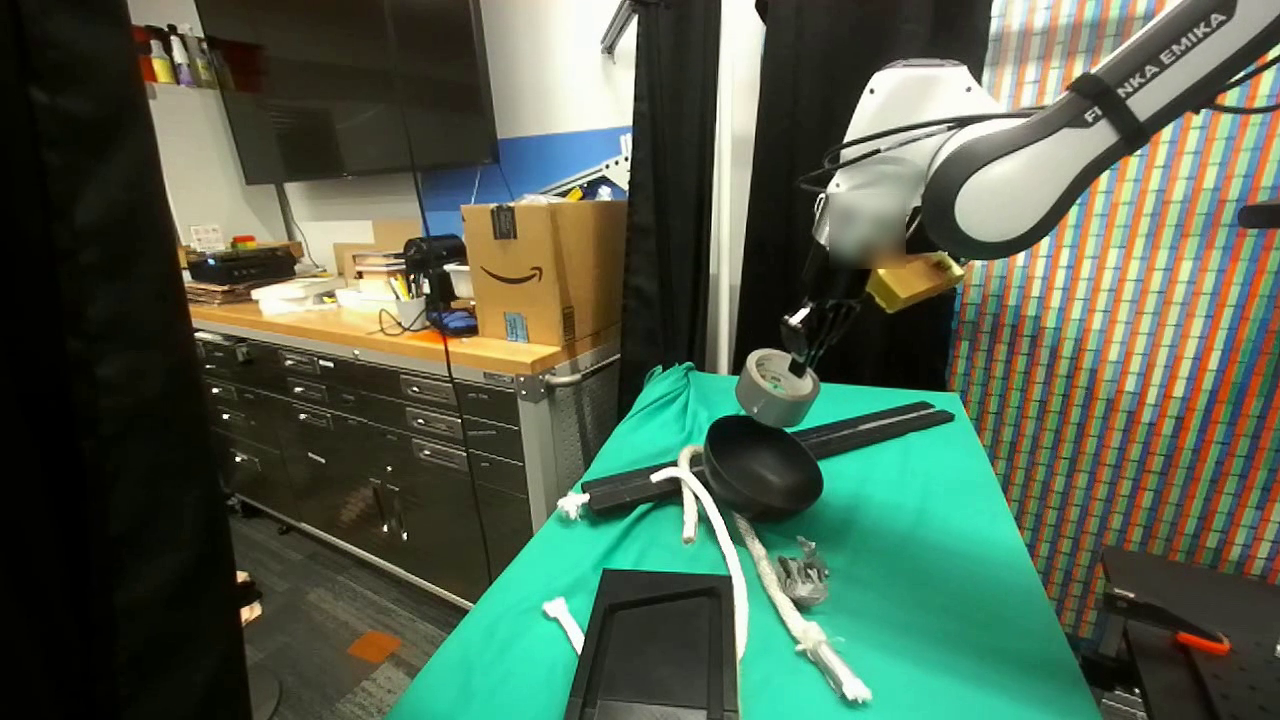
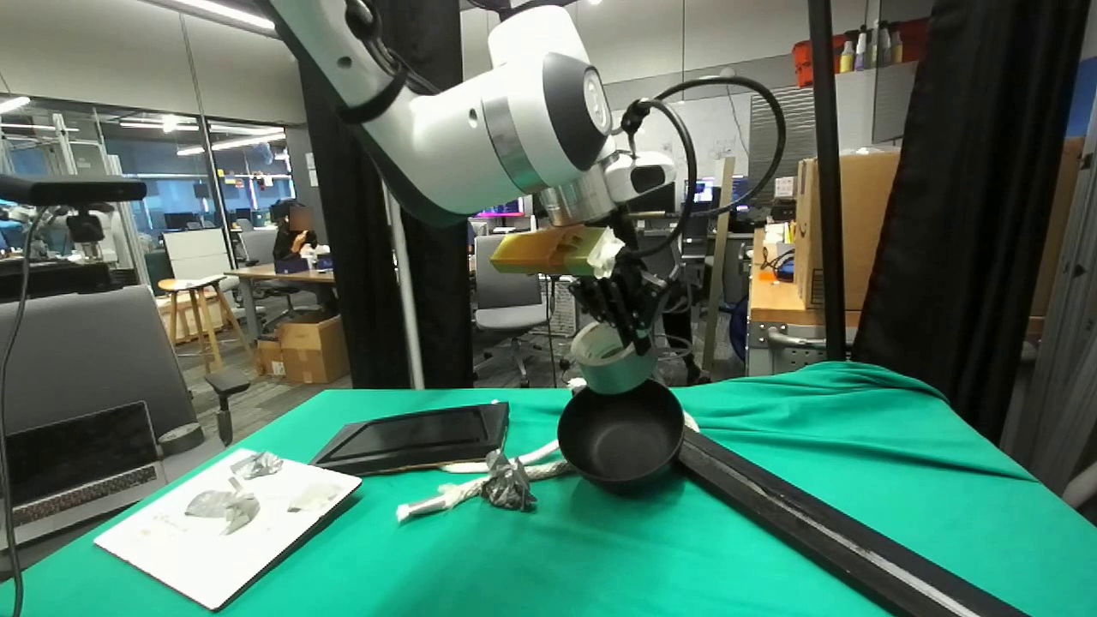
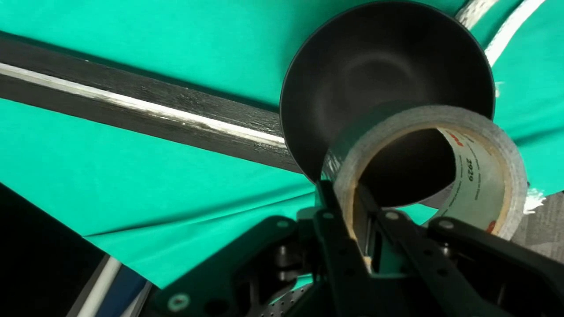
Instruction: Put the grey masking tape inside the black bowl
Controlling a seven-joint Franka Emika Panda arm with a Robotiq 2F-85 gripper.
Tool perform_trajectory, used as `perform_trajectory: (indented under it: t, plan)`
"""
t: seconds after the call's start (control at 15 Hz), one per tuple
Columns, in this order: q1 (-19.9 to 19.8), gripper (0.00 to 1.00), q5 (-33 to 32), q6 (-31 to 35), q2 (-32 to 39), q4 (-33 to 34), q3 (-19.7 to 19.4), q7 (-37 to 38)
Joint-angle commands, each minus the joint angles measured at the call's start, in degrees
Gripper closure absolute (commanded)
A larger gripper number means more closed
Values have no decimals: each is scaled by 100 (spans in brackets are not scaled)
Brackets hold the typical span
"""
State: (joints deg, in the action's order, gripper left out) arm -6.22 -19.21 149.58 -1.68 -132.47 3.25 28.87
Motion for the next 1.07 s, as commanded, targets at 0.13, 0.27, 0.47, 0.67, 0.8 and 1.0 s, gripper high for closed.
perform_trajectory:
  t: [0.13, 0.27, 0.47, 0.67, 0.8, 1.0]
  plan:
    - [237, 89, -191, 102, 480, 397, -206, 230]
    - [317, 60, -164, 11, 579, 485, -261, 254]
    - [408, 40, -127, -19, 663, 581, -340, 261]
    - [487, 17, -143, -151, 703, 664, -407, 321]
    - [484, 27, -1, -30, 614, 461, -422, 118]
    - [498, 17, -3, -65, 623, 481, -429, 134]
